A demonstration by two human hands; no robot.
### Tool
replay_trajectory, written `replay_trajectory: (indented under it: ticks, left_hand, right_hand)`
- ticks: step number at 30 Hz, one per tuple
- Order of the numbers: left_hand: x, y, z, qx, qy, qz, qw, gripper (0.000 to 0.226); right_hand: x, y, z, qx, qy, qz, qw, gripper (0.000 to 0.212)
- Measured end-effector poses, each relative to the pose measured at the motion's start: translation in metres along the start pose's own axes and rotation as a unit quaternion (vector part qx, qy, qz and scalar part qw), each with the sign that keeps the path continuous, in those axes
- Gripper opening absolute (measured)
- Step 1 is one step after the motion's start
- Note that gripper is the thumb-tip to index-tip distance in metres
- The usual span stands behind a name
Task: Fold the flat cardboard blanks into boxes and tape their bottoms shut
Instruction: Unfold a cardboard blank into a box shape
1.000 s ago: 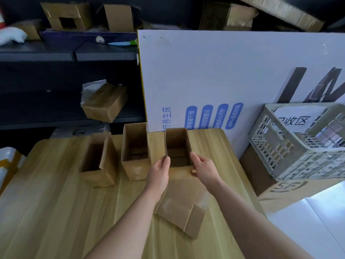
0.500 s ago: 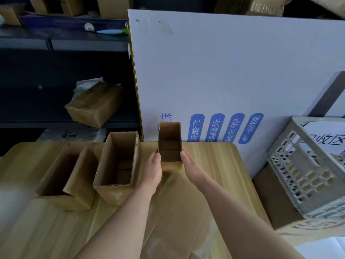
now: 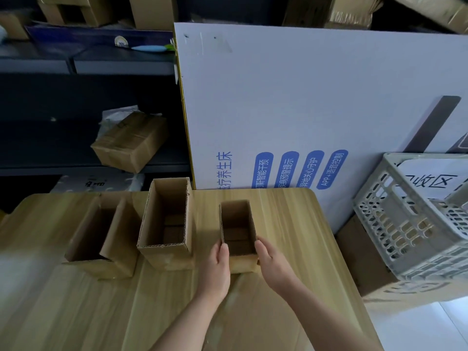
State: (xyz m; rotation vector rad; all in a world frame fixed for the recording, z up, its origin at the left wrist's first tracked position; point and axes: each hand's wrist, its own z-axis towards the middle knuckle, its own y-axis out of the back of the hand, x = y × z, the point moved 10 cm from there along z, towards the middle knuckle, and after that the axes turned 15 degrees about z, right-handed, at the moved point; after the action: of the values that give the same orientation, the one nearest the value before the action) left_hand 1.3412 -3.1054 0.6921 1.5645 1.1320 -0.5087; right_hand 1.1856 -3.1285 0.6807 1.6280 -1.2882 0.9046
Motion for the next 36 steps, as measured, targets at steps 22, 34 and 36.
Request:
replay_trajectory:
  ticks: [22,34,36]
  left_hand:
    - [-0.001,0.020,0.041,-0.035,0.043,0.036,0.998,0.058]
    - [-0.012,0.020,0.002,-0.035,0.002,0.219,0.975,0.058]
    - [-0.014,0.022,-0.018,-0.039,-0.030,0.277,0.960,0.059]
  right_hand:
    - [0.030,-0.014,0.037,-0.057,0.014,-0.087,0.994,0.060]
    - [0.044,-0.005,0.002,-0.061,0.057,-0.246,0.966,0.059]
    - [0.045,-0.003,-0.016,-0.051,0.083,-0.309,0.946,0.059]
